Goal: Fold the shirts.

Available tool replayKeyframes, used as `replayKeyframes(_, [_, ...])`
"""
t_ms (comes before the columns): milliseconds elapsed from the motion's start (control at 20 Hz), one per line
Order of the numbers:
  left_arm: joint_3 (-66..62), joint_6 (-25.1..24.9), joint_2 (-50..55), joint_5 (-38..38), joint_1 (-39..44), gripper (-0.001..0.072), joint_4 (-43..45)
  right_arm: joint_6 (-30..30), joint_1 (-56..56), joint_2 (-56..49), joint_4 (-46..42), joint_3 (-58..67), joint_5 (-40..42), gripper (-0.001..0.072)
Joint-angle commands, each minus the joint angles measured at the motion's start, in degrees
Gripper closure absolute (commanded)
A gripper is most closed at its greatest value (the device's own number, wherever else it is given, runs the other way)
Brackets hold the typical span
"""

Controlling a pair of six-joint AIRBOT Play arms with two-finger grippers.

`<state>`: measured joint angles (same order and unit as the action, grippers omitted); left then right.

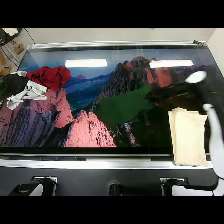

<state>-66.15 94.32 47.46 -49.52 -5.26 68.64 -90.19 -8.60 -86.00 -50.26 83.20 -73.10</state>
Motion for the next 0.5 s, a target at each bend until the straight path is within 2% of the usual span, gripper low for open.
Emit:
replayKeyframes(0, [0.0,0.0,0.0,0.0,0.0,0.0680,0.0,-4.4,-12.4,6.1,-5.7,3.8,-5.1,0.0665])
replayKeyframes(300, [0.0,-2.5,0.0,0.0,0.0,0.0680,0.0,-8.7,-25.7,11.0,-5.9,3.8,-10.8,0.0665])
replayKeyframes(450, [0.0,-2.8,0.0,0.1,0.0,0.0680,0.0,-10.4,-30.3,12.7,-5.7,3.8,-10.3,0.0665])
